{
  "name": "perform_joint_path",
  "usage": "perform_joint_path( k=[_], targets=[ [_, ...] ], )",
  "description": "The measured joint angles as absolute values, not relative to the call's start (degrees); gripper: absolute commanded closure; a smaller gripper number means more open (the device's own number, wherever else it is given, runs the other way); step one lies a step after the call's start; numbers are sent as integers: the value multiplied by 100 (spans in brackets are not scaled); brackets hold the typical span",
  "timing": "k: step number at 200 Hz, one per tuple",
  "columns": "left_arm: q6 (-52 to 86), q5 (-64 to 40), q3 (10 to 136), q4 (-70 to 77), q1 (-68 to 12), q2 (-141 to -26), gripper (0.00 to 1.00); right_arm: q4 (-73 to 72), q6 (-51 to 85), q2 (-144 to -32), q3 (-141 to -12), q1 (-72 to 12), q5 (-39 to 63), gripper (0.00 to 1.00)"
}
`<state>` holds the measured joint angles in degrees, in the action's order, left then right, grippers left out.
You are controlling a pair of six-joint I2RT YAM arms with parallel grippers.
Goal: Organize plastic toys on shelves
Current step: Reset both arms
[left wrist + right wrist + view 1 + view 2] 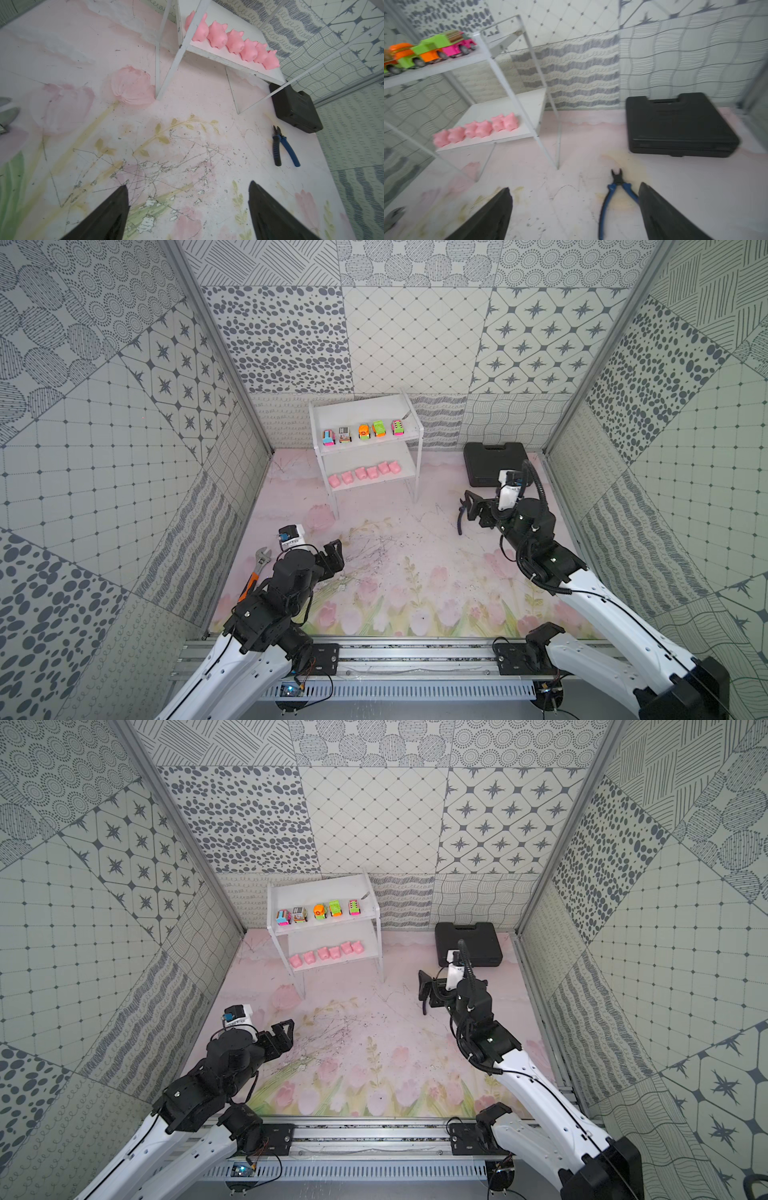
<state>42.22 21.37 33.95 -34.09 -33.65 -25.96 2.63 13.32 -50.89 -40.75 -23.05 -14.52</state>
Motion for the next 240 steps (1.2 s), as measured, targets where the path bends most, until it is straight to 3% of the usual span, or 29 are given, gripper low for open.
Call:
perform_joint_path(
  k=[28,54,81,120,175,240],
  targets=[
    [3907,2373,3249,-3339,-3170,-2755,1,137,1258,-4969,-3459,-873,-1505,1],
    [3575,2434,3009,-3135,-2851,-3004,1,-779,1234,-5957,-2766,-86,-1317,1],
    [3297,2410,2851,-2998,-2392,-3264,1,-1667,1083,-7609,-2585,-75,-1002,1],
    [2912,2351,2727,-2683,-1929,-3492,1,-3750,390,-8864,-2314,-473,-764,1],
    [2038,2141,2176,-1509,-1249,-4156,1,-4399,233,-8971,-2257,-257,-419,1],
    [1083,880,2014,1730,-14,-7550,1,-4442,231,-8962,-2281,-248,-331,1]
  ],
)
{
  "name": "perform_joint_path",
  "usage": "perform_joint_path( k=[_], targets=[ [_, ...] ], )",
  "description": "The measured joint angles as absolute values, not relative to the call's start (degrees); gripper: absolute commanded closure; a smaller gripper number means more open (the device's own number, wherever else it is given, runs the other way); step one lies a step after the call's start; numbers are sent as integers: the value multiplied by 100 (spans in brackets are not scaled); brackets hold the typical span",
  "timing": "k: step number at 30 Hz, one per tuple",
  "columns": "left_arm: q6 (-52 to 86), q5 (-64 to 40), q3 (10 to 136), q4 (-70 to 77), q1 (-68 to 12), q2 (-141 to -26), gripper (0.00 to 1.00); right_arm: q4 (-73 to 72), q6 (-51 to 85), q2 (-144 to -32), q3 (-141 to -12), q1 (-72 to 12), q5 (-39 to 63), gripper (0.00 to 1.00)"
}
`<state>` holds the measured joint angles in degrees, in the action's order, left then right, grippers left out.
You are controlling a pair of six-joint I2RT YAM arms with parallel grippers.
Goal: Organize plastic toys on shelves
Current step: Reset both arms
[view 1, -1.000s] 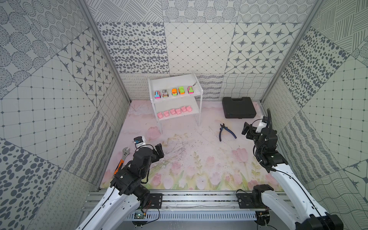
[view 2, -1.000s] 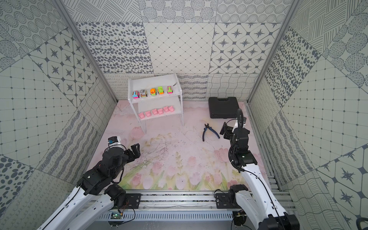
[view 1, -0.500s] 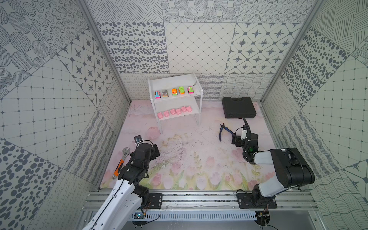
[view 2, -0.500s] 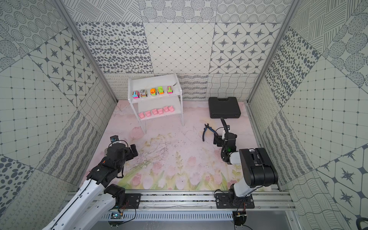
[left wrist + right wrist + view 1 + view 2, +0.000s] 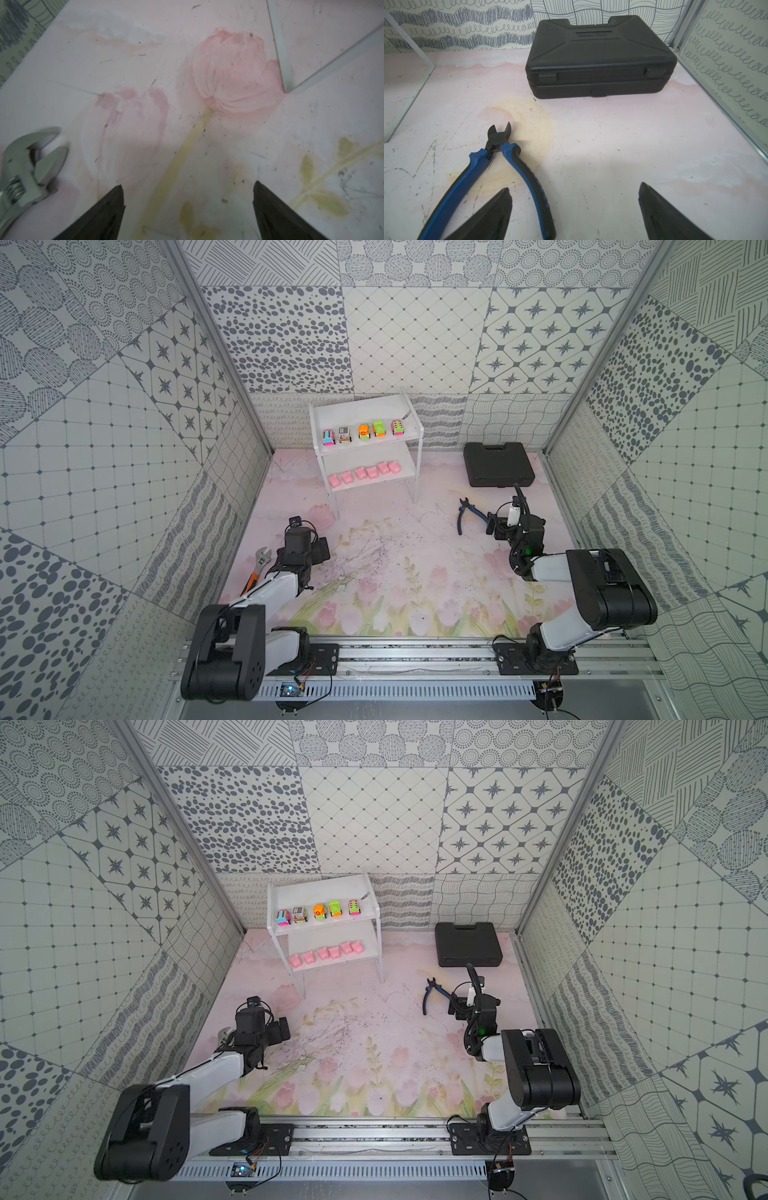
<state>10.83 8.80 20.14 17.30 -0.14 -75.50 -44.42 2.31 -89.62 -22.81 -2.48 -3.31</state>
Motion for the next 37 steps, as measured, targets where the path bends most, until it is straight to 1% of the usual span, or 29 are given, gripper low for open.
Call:
perform_joint_path(
  k=[2,4,8,11,13,16,24,37],
  targets=[
    [897,604,2049,2567,104,-8248,1,-4442,228,-8962,-2281,-248,-320,1],
    [812,390,2134,3162,99,-8615,0,-4440,228,-8960,-2283,-248,-307,1],
    [661,196,2211,3769,25,-8901,1,-4471,228,-8960,-2281,-248,-303,1],
    [528,3,2206,4117,-34,-8978,1,-5057,235,-8923,-1944,-248,-357,1],
    [451,-97,2211,4263,-45,-8997,1,-5533,252,-8906,-1557,-248,-445,1],
    [395,-158,2220,4434,-64,-9026,1,-5883,263,-8908,-1210,-248,-565,1],
    [327,-215,2279,4613,-86,-9045,1,-6521,405,-8908,-1153,-248,-945,1],
    [283,-228,2279,4661,-97,-9052,1,-6805,449,-8923,-1081,-259,-1083,1]
  ],
)
